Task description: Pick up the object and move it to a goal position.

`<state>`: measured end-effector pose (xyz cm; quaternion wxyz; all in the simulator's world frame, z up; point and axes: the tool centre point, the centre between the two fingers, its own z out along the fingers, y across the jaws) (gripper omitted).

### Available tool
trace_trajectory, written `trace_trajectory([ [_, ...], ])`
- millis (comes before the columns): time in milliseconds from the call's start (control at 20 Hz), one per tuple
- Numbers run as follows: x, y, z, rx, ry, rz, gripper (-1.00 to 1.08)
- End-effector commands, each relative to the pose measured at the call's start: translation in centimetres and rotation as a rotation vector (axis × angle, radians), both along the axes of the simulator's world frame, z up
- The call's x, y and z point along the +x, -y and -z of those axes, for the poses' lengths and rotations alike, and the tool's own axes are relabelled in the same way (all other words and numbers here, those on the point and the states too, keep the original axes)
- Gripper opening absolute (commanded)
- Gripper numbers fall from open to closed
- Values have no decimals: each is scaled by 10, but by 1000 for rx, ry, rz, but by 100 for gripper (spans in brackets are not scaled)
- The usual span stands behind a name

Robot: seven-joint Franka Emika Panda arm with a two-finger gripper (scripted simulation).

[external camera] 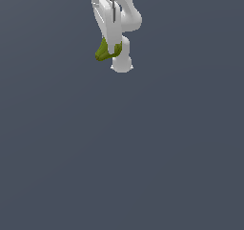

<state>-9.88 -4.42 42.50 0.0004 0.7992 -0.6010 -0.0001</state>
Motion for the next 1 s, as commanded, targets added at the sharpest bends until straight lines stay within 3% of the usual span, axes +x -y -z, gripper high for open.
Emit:
trace_trajectory([
  [0,0,6,-23,0,1,-1,-100],
  [450,3,19,-72,0,1,-3,-100],
  [950,5,23,-86,0,1,-3,-100],
])
